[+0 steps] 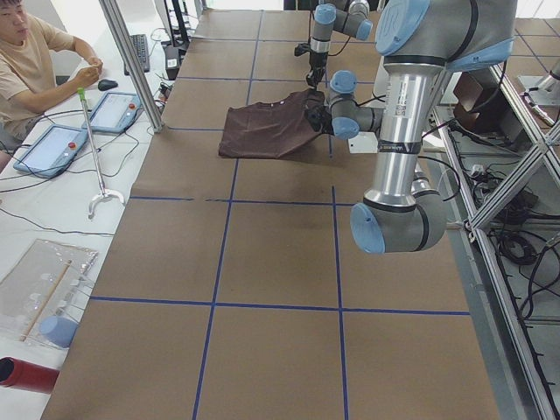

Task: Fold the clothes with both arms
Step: 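Lift the near edge with both grippers and fold it away from the robot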

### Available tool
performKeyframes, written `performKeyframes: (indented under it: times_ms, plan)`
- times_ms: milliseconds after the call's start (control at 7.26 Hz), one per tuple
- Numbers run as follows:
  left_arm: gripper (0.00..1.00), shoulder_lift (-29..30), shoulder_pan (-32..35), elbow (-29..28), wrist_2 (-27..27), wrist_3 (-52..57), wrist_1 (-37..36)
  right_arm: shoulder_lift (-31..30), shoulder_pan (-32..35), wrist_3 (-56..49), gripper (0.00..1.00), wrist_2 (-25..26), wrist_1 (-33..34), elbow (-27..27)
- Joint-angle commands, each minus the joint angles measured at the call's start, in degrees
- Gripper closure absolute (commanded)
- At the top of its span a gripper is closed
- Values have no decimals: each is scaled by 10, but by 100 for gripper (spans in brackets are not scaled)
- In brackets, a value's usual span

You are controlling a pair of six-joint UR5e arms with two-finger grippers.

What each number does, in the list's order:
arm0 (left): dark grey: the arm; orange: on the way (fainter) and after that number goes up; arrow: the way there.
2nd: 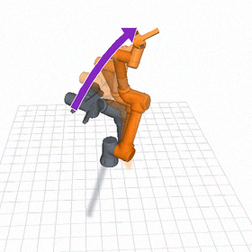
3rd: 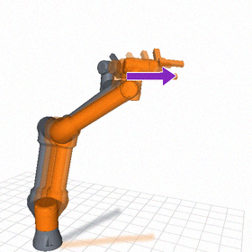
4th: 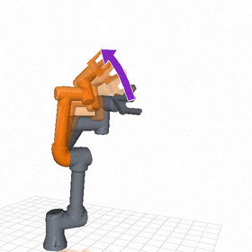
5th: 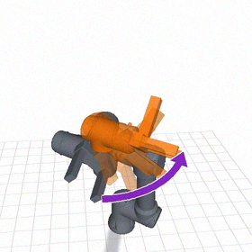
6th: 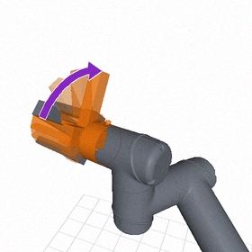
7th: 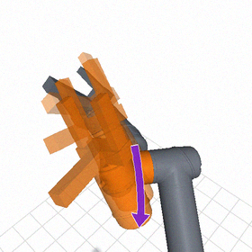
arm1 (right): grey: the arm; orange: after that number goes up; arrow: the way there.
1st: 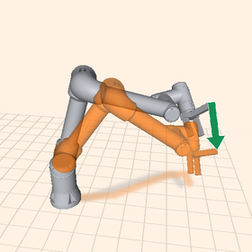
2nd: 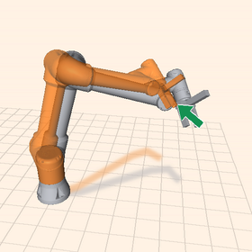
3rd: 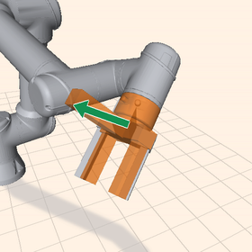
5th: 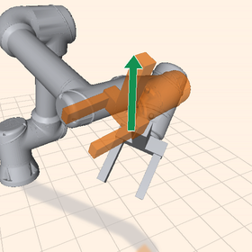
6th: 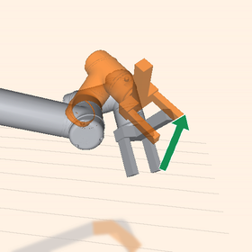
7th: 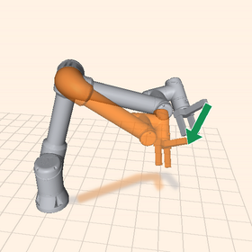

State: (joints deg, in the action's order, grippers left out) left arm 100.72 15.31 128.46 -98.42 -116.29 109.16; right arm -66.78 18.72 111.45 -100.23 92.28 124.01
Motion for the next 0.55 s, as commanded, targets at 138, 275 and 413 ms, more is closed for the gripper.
performKeyframes:
  times_ms: [138, 275, 413]
  plan:
    - [100, 92, 89, -39, -1, 21, -42, 34, 98, 0, 100, -36, 4, -28]
    - [100, 121, 114, -72, -1, 54, -45, 65, 127, -3, 100, -61, 2, -72]
    - [100, 133, 144, -90, -4, 85, -45, 85, 145, -17, 100, -61, -10, -109]
